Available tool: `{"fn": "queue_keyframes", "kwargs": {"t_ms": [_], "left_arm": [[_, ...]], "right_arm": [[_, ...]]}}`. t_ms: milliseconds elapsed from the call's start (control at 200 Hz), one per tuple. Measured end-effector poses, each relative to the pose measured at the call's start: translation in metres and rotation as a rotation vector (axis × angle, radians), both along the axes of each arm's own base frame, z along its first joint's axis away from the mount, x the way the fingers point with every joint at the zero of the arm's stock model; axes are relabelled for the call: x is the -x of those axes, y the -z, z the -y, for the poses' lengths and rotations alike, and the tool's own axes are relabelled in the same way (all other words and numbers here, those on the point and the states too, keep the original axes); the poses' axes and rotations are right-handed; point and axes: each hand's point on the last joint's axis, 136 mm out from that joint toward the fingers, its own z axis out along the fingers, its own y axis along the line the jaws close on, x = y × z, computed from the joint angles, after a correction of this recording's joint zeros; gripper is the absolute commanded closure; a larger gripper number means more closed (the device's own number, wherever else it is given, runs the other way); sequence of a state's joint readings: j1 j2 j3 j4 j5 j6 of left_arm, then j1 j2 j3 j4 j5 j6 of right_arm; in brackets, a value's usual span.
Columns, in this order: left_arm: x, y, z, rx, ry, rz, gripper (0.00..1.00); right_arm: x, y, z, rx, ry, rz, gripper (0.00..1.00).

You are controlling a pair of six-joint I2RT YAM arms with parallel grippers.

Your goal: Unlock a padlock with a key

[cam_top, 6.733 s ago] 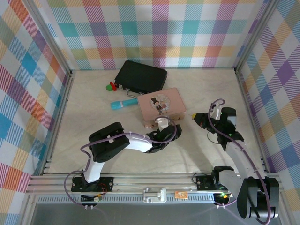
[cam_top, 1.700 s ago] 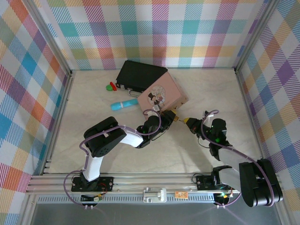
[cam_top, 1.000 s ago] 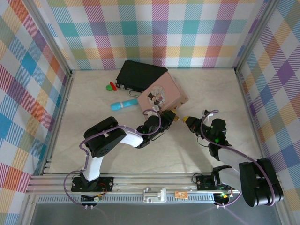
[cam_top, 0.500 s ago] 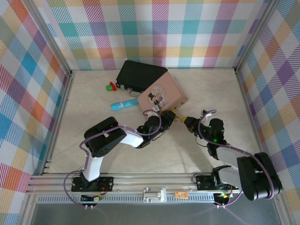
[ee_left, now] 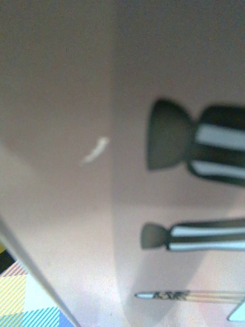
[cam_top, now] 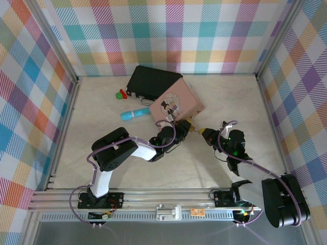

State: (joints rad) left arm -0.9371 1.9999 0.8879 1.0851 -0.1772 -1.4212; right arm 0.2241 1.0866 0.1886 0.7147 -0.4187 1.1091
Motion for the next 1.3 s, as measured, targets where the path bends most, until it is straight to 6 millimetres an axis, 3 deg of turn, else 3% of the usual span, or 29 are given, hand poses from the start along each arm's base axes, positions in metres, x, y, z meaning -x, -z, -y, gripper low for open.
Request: {"fn": "queue_keyframes", "kwargs": {"t_ms": [680, 1300], "left_arm": [[0.0, -0.001, 0.0, 0.005, -0.003, 0.001, 1.0], [-0.004, -0.002, -0.002, 0.029, -0.034, -0.011, 1.0]], "right_arm": [[-0.001, -0.01, -0.003, -0.02, -0.004, 0.037, 1.0], [-0.005, -0.005, -0.007, -0.024, -0.008, 0.026, 1.0]]}}
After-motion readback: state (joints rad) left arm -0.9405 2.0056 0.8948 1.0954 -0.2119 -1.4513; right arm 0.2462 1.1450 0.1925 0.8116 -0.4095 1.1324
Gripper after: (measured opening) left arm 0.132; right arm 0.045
